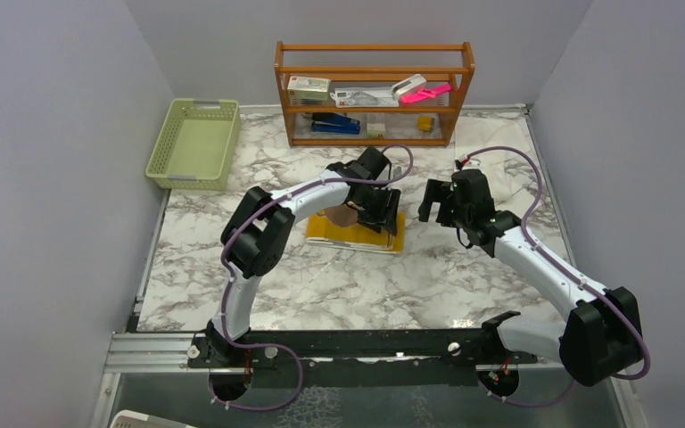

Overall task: Roll the towels
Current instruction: Fold the towel at the center of the board.

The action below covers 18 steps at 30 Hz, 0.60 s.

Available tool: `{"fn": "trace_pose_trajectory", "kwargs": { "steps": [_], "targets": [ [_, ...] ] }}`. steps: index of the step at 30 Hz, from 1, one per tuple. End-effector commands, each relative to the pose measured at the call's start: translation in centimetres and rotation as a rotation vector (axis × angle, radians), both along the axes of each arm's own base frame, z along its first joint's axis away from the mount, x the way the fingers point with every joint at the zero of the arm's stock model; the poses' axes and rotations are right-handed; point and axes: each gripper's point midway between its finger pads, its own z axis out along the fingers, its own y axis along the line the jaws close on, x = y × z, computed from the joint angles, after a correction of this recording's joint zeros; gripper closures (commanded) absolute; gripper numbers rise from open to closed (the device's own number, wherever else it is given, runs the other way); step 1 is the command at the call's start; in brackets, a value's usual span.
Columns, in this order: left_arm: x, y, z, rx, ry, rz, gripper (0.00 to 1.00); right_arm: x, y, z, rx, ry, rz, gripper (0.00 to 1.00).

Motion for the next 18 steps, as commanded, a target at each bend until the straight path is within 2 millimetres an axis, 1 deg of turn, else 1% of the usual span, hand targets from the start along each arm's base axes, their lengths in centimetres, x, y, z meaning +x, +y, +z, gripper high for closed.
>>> {"fn": "trace_pose_trajectory", "kwargs": {
  "steps": [1, 2, 3, 4, 6, 8, 9, 10, 11, 14, 16, 18],
  "targets": [
    [1.1, -0.2, 5.0, -0.204, -0.039, 0.018, 0.46, 0.0, 0.3, 0.4, 0.025, -0.026, 0.009, 0.04],
    [1.7, 0.5, 5.8, -0.228, -0.054, 0.036, 0.45, 0.0, 0.4, 0.3, 0.029, -0.025, 0.016, 0.05],
    [2.5, 1.4, 7.3, -0.259, -0.088, 0.062, 0.43, 0.0, 0.8, 0.2, 0.037, -0.025, 0.039, 0.08],
    [3.1, 2.6, 8.0, -0.272, -0.109, 0.092, 0.41, 0.3, 1.6, 0.5, 0.054, -0.045, 0.086, 0.11],
    [4.2, 5.3, 8.6, -0.269, -0.148, 0.167, 0.40, 0.4, 3.6, 0.7, 0.106, -0.065, 0.179, 0.14],
    [4.7, 8.2, 8.2, -0.239, -0.171, 0.241, 0.40, 0.5, 5.7, 0.6, 0.158, -0.060, 0.254, 0.15],
    [4.7, 9.4, 7.5, -0.217, -0.171, 0.269, 0.40, 0.6, 6.7, 0.4, 0.184, -0.051, 0.288, 0.16],
    [4.7, 10.5, 7.7, -0.211, -0.188, 0.292, 0.40, 0.7, 7.5, 0.2, 0.209, -0.047, 0.321, 0.16],
    [4.6, 11.3, 7.5, -0.203, -0.191, 0.310, 0.40, 0.8, 8.3, -0.1, 0.233, -0.039, 0.351, 0.17],
    [3.8, 12.8, 6.8, -0.186, -0.186, 0.331, 0.40, 1.0, 10.7, -0.7, 0.297, -0.019, 0.444, 0.19],
    [3.4, 13.6, 6.5, -0.179, -0.186, 0.334, 0.40, 1.1, 11.8, -1.6, 0.310, 0.018, 0.487, 0.22],
    [3.2, 14.3, 6.3, -0.176, -0.184, 0.339, 0.41, 1.1, 12.6, -2.7, 0.307, 0.056, 0.510, 0.24]
  ]
}}
